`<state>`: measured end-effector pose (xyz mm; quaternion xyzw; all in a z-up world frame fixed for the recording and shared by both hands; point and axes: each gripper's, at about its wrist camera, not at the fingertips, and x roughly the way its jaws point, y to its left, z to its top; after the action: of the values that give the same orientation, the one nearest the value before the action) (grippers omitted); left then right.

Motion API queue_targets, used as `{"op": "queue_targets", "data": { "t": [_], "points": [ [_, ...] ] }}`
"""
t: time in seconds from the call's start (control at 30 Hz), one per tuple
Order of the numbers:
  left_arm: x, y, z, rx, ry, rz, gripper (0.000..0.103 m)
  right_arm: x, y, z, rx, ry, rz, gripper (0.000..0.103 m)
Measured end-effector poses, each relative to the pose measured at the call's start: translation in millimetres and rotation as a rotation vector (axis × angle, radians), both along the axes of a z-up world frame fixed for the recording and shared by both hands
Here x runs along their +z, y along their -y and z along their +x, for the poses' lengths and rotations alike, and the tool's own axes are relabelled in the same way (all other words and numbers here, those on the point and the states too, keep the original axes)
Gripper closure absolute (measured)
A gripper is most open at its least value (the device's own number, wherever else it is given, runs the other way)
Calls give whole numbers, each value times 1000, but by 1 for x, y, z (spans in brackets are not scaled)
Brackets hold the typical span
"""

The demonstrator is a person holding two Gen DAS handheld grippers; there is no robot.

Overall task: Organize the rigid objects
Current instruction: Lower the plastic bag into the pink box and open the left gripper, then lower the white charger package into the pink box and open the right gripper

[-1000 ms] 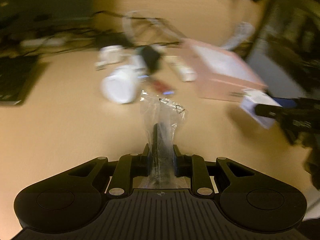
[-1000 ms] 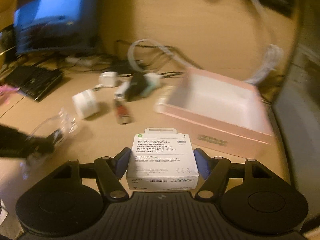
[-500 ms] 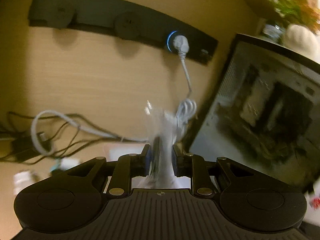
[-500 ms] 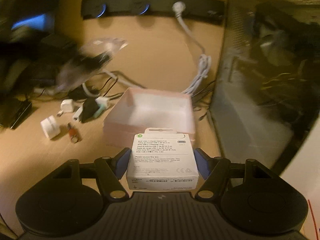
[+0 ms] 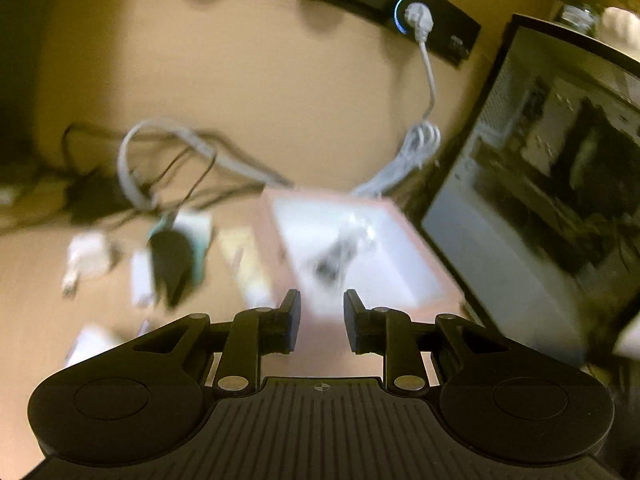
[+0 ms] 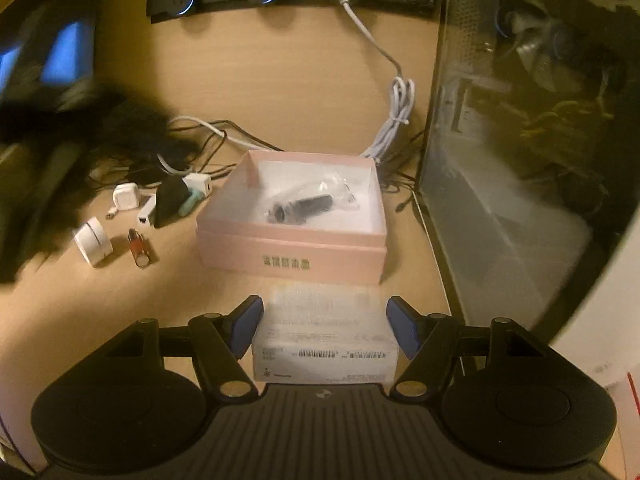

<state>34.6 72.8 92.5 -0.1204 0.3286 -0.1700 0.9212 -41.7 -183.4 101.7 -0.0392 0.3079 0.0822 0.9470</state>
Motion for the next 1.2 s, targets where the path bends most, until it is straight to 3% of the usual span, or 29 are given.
{"op": "queue_targets", "data": {
  "t": [0.2, 0.27, 0.33, 0.4, 0.57, 0.7, 0.8, 0.93, 1.07, 1.2],
  "points": [
    [-29, -26, -53, 68, -106, -39, 77, 52, 0, 66, 29, 57, 126, 65],
    [-35, -33, -64, 100, -138, -34, 77, 55, -2, 83, 69, 36, 117, 61],
    [-39, -39, -72, 125, -166, -18, 77, 46, -2, 88, 105, -12, 84, 37],
    [-43, -43, -75, 150, -191, -5, 77, 31, 2, 81, 125, -68, 72, 24],
    [-47, -41, -73, 141, -213, -25, 77, -27, 1, 40, 8, -206, -35, 24],
    [-52, -28, -67, 87, -240, -20, 77, -57, 1, 22, -68, -249, -103, 24],
    [-54, -22, -67, 57, -247, -18, 77, -65, 9, 21, -61, -306, -61, 24],
    [-53, -21, -70, 53, -244, -20, 77, -64, 16, 19, -30, -339, -19, 34],
    [-50, -30, -75, 86, -238, -24, 77, -33, 11, 19, 45, -276, 37, 35],
    [-50, -42, -80, 130, -240, -30, 77, 27, 4, 40, 63, -94, 72, 35]
  ]
}}
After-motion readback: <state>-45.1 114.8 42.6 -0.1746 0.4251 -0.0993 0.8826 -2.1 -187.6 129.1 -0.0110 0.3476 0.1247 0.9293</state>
